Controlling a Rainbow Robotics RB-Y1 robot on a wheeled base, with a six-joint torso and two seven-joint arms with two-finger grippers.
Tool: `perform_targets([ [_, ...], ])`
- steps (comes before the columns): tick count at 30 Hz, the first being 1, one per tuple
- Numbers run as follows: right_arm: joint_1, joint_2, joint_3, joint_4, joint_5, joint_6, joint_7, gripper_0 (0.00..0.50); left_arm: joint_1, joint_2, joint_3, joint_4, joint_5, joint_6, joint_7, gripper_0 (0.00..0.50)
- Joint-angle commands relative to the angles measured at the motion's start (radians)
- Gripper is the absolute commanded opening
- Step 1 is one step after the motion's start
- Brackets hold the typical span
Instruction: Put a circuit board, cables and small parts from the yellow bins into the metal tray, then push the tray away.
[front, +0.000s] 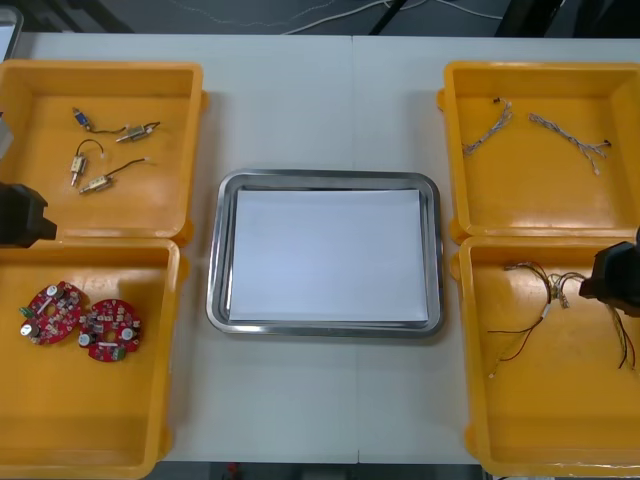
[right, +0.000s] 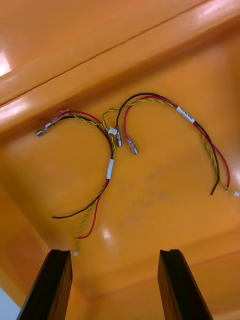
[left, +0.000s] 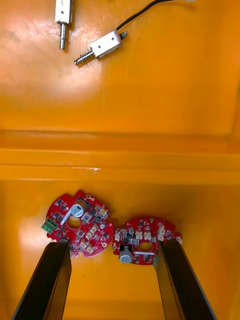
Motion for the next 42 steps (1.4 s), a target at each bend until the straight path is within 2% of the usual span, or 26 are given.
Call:
perform_targets([
  [1, -0.02, 0.005, 0.068, -0.004, 0.032, -0.045, -0.161, 0.5, 0.099, -0.007, 0.062, -0.09, 0.007, 0.006, 0.057, 0.5],
  [5, -0.022, 0.005, 0.106, 0.037, 0.029, -0.108, -0.276, 0.5, 0.164, -0.008, 0.088, -0.144, 0.009, 0.006, 0.05, 0.5],
  [10, -0.023, 0.005, 0.134, 0.093, 0.018, -0.163, -0.338, 0.5, 0.222, -0.008, 0.139, -0.183, 0.047, 0.006, 0.031, 0.5],
  [14, -0.023, 0.005, 0.158, 0.143, 0.017, -0.203, -0.344, 0.5, 0.262, -0.008, 0.206, -0.183, 0.096, 0.006, -0.027, 0.5],
  [25, -0.023, 0.005, 0.217, 0.238, 0.03, -0.274, -0.33, 0.5, 0.386, -0.03, 0.277, -0.196, 0.078, -0.099, -0.082, 0.5],
  [29, -0.023, 0.005, 0.249, 0.258, 0.059, -0.305, -0.333, 0.5, 0.408, -0.056, 0.289, -0.198, 0.046, -0.126, -0.114, 0.5],
  [34, -0.022, 0.014, 0.264, 0.295, 0.058, -0.338, -0.33, 0.5, 0.42, -0.086, 0.295, -0.198, -0.003, -0.159, -0.165, 0.5],
  [42, -0.023, 0.033, 0.29, 0.335, 0.072, -0.381, -0.326, 0.5, 0.431, -0.125, 0.271, -0.196, -0.089, -0.214, -0.157, 0.5],
])
